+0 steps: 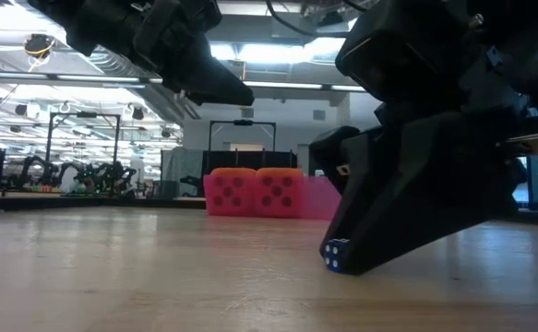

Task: Pick & Place Dice
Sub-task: Put the small blue dice into the red container

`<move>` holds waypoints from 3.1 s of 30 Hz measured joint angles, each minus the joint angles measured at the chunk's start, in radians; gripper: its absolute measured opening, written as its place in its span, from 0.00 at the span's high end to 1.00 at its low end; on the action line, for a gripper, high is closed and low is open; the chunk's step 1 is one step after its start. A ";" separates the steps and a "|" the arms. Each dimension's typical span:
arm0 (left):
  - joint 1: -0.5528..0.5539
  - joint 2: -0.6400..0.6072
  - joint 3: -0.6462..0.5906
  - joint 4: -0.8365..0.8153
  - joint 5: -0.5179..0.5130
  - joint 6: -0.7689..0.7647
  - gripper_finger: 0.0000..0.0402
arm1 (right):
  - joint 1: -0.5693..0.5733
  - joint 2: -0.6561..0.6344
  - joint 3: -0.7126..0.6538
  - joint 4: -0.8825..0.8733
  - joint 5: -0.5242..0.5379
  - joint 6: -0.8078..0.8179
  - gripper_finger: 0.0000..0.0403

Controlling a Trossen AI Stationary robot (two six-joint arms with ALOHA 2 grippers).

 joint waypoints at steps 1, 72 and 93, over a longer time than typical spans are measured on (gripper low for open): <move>0.000 0.000 0.000 0.000 0.000 -0.001 0.72 | 0.000 0.000 0.000 0.000 0.001 0.000 0.85; -0.085 -0.226 -0.001 -0.274 -0.002 0.026 0.74 | -0.888 -0.298 0.000 -0.456 0.120 -0.325 0.77; -0.085 -0.220 0.001 -0.258 -0.062 0.029 0.74 | -0.886 -0.298 0.000 -0.400 0.055 -0.275 0.33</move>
